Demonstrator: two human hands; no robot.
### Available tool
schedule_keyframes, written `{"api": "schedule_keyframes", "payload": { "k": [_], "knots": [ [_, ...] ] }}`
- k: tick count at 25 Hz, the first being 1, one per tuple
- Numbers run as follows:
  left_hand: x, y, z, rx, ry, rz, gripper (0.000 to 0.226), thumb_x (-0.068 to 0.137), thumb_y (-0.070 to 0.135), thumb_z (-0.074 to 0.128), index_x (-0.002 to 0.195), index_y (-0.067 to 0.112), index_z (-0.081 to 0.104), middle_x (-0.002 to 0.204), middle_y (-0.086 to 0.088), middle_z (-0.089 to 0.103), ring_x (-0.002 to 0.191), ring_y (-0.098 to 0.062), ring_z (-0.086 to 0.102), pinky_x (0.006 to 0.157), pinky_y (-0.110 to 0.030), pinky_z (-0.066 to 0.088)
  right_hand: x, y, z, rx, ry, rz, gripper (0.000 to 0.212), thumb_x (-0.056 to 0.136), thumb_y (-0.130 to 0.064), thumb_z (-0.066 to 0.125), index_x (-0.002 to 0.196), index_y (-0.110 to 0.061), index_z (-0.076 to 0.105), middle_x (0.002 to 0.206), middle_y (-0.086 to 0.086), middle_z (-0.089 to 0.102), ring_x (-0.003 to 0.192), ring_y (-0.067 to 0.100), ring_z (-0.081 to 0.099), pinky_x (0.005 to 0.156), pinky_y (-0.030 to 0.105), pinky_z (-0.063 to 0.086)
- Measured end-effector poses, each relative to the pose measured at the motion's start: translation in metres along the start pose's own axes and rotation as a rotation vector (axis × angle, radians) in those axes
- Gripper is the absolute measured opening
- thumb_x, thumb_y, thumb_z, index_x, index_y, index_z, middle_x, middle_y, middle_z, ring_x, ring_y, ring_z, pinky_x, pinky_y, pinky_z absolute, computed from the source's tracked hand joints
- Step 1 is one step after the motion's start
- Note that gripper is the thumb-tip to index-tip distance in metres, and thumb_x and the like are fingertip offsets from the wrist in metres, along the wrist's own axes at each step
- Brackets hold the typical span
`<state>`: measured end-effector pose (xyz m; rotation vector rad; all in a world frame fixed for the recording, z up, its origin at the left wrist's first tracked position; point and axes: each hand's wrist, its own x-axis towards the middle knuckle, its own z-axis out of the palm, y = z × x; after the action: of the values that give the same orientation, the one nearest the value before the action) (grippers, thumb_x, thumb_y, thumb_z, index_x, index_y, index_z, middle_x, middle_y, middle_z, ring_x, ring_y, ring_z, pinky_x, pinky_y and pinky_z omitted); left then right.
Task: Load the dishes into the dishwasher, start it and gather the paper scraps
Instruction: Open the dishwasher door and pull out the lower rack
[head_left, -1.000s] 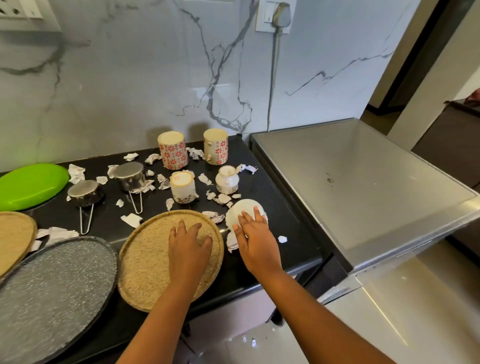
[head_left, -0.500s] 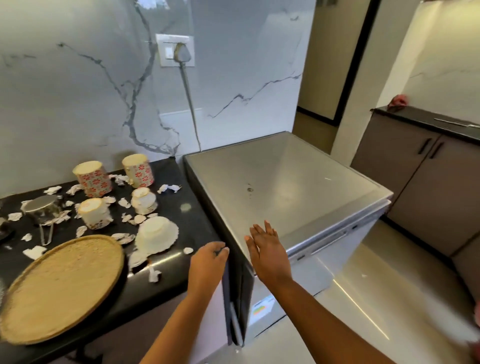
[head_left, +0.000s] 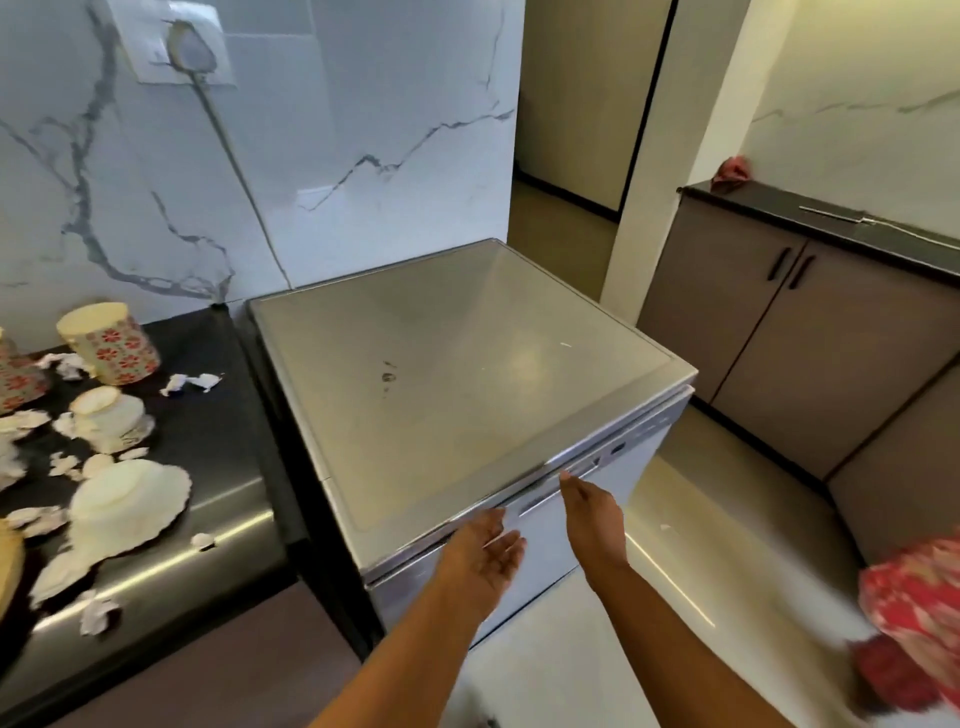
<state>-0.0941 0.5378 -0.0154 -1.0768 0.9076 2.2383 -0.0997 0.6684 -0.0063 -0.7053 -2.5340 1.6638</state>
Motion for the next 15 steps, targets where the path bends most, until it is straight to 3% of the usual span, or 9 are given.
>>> {"api": "schedule_keyframes", "payload": {
  "k": [3,6,9,12,15],
  "knots": [
    [0.031,-0.01,0.034,-0.156,-0.033,-0.022,0.015,0.079,0.007,0.067,0.08,0.002,0.052,0.079,-0.019,0.057,0.068,-0.028,0.057,0.053,-0.028,0.056,0.046,0.007,-0.013,0.334,-0.038,0.318,0.042,0.093,-0.037,0.052,0.109,0.001,0.06,0.1,0.014,0.067,0.094,0.028,0.064,0.092,0.042,0.048],
    [0.061,-0.018,0.062,-0.319,-0.002,-0.007,0.011,0.077,0.003,0.068,0.077,0.002,0.056,0.072,-0.015,0.057,0.064,-0.023,0.055,0.057,-0.026,0.055,0.092,0.014,-0.025,0.53,-0.109,0.505,0.041,0.089,-0.036,0.06,0.109,-0.001,0.051,0.103,0.019,0.061,0.094,0.033,0.063,0.09,0.042,0.05],
    [0.082,-0.027,0.083,-0.421,0.01,0.01,0.008,0.079,-0.004,0.058,0.073,0.002,0.059,0.073,-0.012,0.059,0.065,-0.02,0.057,0.061,-0.023,0.053,0.122,0.016,-0.025,0.718,-0.172,0.6,0.03,0.088,-0.027,0.062,0.101,-0.002,0.052,0.094,0.019,0.058,0.086,0.034,0.059,0.085,0.044,0.049],
    [0.098,-0.032,0.095,-0.515,0.076,0.05,0.015,0.08,-0.01,0.051,0.074,0.001,0.059,0.065,-0.011,0.065,0.071,-0.022,0.058,0.07,-0.025,0.054,0.141,0.02,-0.018,0.97,-0.195,0.621,0.018,0.08,-0.011,0.062,0.096,-0.003,0.059,0.089,0.015,0.058,0.088,0.032,0.057,0.093,0.045,0.047],
    [0.105,-0.035,0.096,-0.565,0.124,0.112,0.021,0.079,-0.014,0.048,0.072,-0.002,0.063,0.058,-0.01,0.068,0.068,-0.023,0.062,0.076,-0.029,0.053,0.144,0.029,-0.015,1.073,-0.266,0.627,0.013,0.067,-0.012,0.067,0.077,-0.006,0.062,0.078,0.012,0.06,0.079,0.028,0.059,0.093,0.044,0.048]
  ]
}}
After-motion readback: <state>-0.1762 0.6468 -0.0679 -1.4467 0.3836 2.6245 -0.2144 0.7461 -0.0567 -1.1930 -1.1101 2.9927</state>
